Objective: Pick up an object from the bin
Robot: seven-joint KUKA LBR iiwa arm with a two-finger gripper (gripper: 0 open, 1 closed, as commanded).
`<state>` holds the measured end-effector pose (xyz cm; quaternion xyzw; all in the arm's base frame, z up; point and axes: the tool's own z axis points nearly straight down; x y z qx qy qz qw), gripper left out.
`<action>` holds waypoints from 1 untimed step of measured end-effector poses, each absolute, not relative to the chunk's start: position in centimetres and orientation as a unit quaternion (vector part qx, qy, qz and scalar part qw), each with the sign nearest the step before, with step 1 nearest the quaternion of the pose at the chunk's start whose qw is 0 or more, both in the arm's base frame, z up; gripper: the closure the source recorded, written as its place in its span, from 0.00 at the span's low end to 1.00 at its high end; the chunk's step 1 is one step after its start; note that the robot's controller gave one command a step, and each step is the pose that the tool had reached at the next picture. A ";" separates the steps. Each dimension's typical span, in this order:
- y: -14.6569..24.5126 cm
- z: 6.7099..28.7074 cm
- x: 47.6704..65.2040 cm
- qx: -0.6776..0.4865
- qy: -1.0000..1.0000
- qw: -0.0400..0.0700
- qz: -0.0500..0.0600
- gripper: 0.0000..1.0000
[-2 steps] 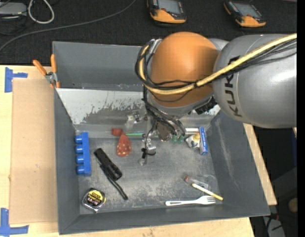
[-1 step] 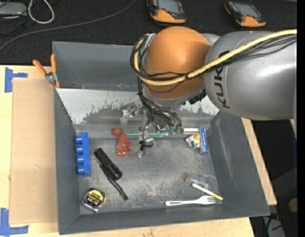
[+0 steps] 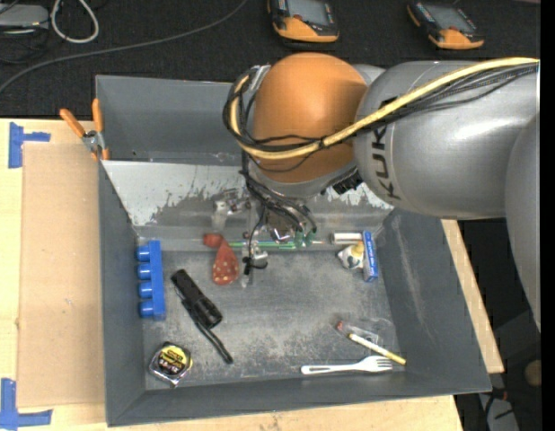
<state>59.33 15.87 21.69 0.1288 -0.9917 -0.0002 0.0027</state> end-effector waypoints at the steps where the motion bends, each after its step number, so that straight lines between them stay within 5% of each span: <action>1: 14.7 14.6 58.4 0.258 -0.966 0.003 -0.001 1.00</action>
Offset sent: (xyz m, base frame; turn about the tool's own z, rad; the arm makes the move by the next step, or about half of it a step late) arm 0.0000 0.0000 0.0000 0.0000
